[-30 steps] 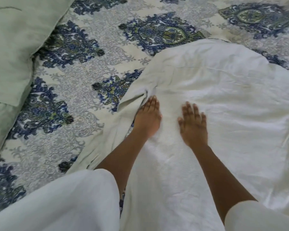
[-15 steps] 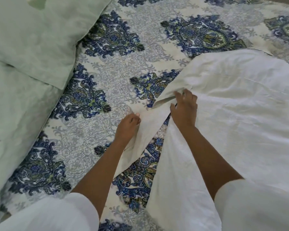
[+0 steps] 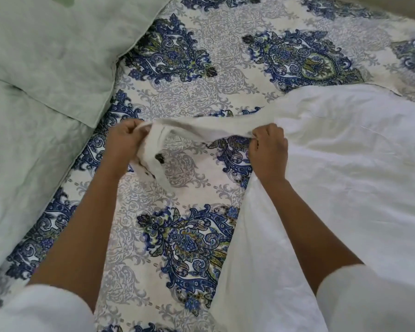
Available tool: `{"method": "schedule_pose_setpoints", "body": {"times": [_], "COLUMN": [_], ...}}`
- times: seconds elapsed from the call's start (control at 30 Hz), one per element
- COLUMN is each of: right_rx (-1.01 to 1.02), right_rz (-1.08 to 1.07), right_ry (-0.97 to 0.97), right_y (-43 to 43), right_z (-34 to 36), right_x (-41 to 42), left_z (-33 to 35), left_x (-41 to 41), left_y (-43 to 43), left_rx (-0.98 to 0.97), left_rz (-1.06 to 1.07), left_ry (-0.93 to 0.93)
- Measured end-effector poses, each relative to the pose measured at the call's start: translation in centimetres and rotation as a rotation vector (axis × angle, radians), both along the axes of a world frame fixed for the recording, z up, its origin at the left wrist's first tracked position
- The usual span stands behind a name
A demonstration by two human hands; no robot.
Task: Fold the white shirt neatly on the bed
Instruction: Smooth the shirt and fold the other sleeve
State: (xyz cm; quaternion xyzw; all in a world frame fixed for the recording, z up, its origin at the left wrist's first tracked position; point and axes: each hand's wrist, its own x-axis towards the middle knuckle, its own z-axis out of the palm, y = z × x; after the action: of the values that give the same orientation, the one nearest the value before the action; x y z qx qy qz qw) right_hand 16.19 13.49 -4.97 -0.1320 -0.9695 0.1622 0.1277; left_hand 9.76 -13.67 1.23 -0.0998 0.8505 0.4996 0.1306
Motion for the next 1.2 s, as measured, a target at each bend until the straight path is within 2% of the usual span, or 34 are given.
{"method": "schedule_pose_setpoints", "body": {"times": [0.1, 0.2, 0.27, 0.33, 0.43, 0.5, 0.6, 0.67, 0.7, 0.77, 0.9, 0.97, 1.03, 1.1, 1.13, 1.2], "right_rx": [0.046, 0.111, 0.037, -0.117, -0.240, -0.242, -0.251, -0.295, -0.321, -0.323, -0.389, -0.395, -0.460, -0.613, -0.681, -0.730], "right_rz": [0.060, 0.160, 0.161, 0.055, -0.012, 0.070, 0.198, 0.270, 0.271, 0.274, 0.280, 0.257, 0.213, 0.170, 0.143, 0.135], "right_ry": [0.011, -0.103, -0.155, -0.165, -0.175, -0.216, -0.301, -0.339, -0.374, -0.439, -0.611, -0.613, -0.550, -0.478, -0.436, -0.405], "right_y": [-0.3, -0.4, -0.4, -0.2, 0.6, 0.4, -0.7, -1.8, -2.4, -3.8, -6.8, -8.1, -9.0, -9.7, -10.0, -10.5], "right_z": [-1.9, -3.4, -3.6, -3.1, -2.6, -2.4, -2.1, -1.9, -1.9, -1.8, -2.0, -2.6, -3.0, -3.0, -2.9, -2.5], "right_x": [1.1, 1.1, 1.3, 1.2, 0.0, -1.1, -2.8, -3.9, -4.5, -5.7, -8.2, -8.9, -9.2, -9.4, -9.8, -10.5], "left_z": [-0.5, -2.3, -3.2, -3.8, -4.5, -4.8, -5.7, -6.5, -6.9, -6.9, -5.8, -6.0, -6.2, -5.6, -5.1, -4.2], "left_x": [-4.1, -5.6, -4.5, -1.8, 3.0, 5.7, 6.2, 5.2, 4.5, 2.7, -0.4, -1.3, -1.9, -2.2, -2.3, -3.0], "left_y": [-0.2, -0.1, 1.2, 3.2, 6.5, 7.6, 6.0, 3.4, 2.3, 0.8, -0.1, -0.7, -1.6, -2.8, -3.4, -5.3], "left_rx": [-0.295, -0.726, -0.835, -0.689, -0.230, 0.093, 0.578, 0.805, 0.850, 0.799, 0.537, 0.471, 0.409, 0.420, 0.416, 0.286], "left_rz": [-0.020, -0.038, 0.037, 0.230, 0.544, 0.658, 1.032, 1.132, 1.123, 1.051, 0.897, 0.835, 0.799, 0.761, 0.705, 0.497], "left_ry": [0.168, 0.268, 0.324, 0.353, 0.358, 0.204, -0.173, -0.371, -0.432, -0.484, -0.544, -0.532, -0.454, -0.315, -0.242, -0.123]}}
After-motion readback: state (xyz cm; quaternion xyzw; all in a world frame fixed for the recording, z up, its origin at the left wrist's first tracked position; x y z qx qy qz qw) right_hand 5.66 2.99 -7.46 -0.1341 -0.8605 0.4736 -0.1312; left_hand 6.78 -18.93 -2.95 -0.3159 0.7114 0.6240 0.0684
